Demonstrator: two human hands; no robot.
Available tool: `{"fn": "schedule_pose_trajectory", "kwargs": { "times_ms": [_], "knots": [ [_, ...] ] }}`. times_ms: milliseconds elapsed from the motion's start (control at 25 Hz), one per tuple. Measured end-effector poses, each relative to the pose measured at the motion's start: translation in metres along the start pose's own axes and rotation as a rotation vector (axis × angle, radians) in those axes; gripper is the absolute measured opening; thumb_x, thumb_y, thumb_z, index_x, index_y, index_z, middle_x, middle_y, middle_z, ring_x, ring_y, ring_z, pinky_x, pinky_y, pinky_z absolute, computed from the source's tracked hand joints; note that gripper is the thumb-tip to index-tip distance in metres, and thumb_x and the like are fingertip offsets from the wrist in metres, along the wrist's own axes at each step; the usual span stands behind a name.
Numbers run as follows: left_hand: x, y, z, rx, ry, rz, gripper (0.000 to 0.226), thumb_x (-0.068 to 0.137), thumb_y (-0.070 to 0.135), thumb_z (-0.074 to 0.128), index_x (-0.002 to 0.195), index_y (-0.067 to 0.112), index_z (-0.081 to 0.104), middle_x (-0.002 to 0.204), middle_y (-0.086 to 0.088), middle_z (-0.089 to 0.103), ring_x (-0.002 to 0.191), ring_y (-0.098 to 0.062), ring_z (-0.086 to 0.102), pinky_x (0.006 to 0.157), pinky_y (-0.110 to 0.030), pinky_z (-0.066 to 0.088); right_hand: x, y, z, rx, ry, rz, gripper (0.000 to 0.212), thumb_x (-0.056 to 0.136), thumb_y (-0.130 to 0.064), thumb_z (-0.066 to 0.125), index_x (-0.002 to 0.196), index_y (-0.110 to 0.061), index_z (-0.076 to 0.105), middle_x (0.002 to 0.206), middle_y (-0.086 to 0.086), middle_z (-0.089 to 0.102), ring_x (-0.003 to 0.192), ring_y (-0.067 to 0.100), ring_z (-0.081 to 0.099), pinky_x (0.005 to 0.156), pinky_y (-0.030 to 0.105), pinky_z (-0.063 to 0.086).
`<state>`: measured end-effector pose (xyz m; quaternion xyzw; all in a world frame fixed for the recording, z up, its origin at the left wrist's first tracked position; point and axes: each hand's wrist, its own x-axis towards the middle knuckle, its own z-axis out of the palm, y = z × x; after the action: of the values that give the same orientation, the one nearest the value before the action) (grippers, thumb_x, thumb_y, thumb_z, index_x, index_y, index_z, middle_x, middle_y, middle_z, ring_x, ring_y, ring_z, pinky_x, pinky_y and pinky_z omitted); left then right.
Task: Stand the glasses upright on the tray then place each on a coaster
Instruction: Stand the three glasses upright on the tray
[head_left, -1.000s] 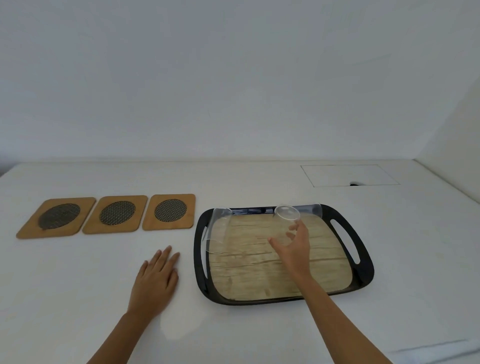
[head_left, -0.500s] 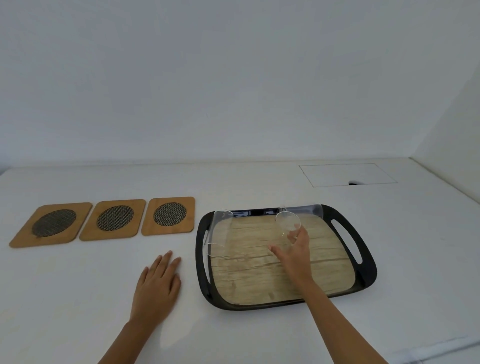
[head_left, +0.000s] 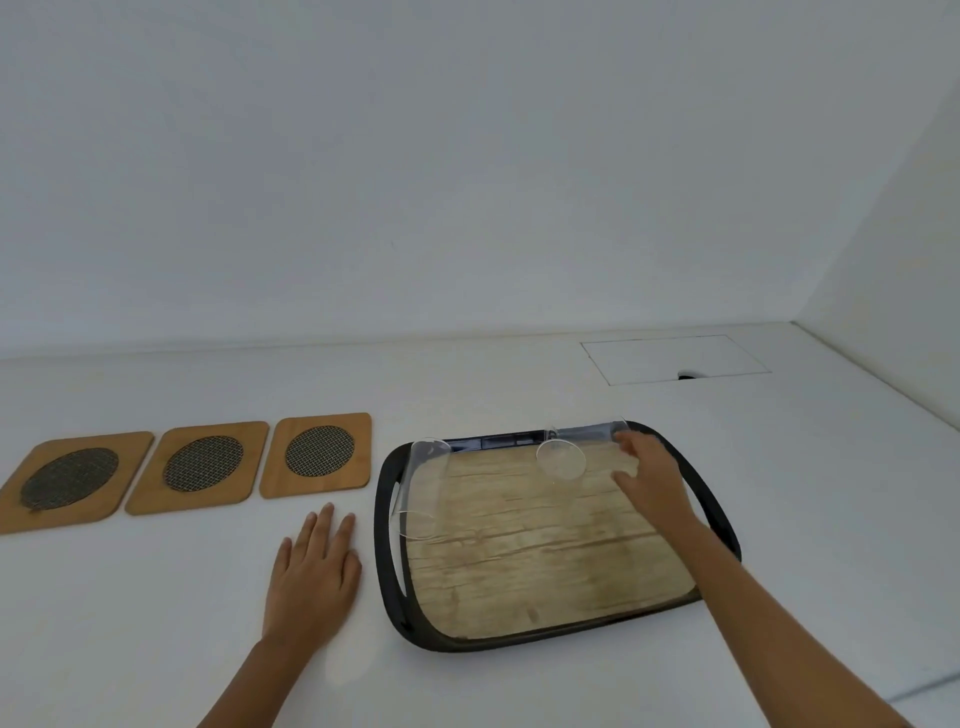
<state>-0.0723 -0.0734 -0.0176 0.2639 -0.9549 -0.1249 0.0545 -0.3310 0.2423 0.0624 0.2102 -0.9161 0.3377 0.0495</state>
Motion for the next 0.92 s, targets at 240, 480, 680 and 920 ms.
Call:
{"fn": "schedule_pose_trajectory", "kwargs": {
  "times_ms": [240,480,680,920],
  "knots": [
    [0.002,-0.002,0.005,0.005,0.003,0.006,0.071,0.082,0.049,0.0,0.146,0.025,0.018,0.158,-0.006,0.016,0.145,-0.026,0.012,0.116,-0.048,0.013,0.072,-0.003,0.008,-0.668,-0.321,-0.253,0.08,0.074,-0.005,0.068,0.142,-0.016,0.028,0.142,0.013,0.036,0.131,0.032,0.036,0.101,0.042,0.039],
    [0.004,-0.005,0.011,0.003,-0.001,-0.011,0.068,0.082,0.052,-0.003,0.146,0.029,0.003,0.159,-0.001,0.005,0.146,-0.02,0.001,0.118,-0.045,0.007,0.078,0.008,0.037,-0.786,-0.393,-0.273,0.074,0.076,-0.017,0.068,0.139,-0.019,0.028,0.133,0.009,0.04,0.123,0.029,0.046,0.106,0.042,0.034],
    [0.005,-0.006,0.012,0.009,0.0,-0.016,0.069,0.082,0.053,-0.004,0.146,0.03,0.004,0.159,0.0,0.006,0.146,-0.02,0.002,0.117,-0.045,0.006,0.069,0.012,0.036,-0.692,-0.305,-0.207,0.064,0.066,-0.031,0.075,0.116,-0.007,0.044,0.112,0.014,0.044,0.093,0.031,0.052,0.073,0.033,0.043],
    [0.004,-0.005,0.01,0.011,0.0,-0.016,0.071,0.08,0.054,-0.005,0.146,0.029,0.006,0.159,-0.001,0.006,0.146,-0.02,0.003,0.117,-0.045,0.007,0.047,0.016,0.014,0.084,0.046,0.098,0.069,0.062,-0.014,0.078,0.118,-0.014,0.037,0.099,0.006,0.055,0.083,0.022,0.057,0.071,0.033,0.045]
  ]
}}
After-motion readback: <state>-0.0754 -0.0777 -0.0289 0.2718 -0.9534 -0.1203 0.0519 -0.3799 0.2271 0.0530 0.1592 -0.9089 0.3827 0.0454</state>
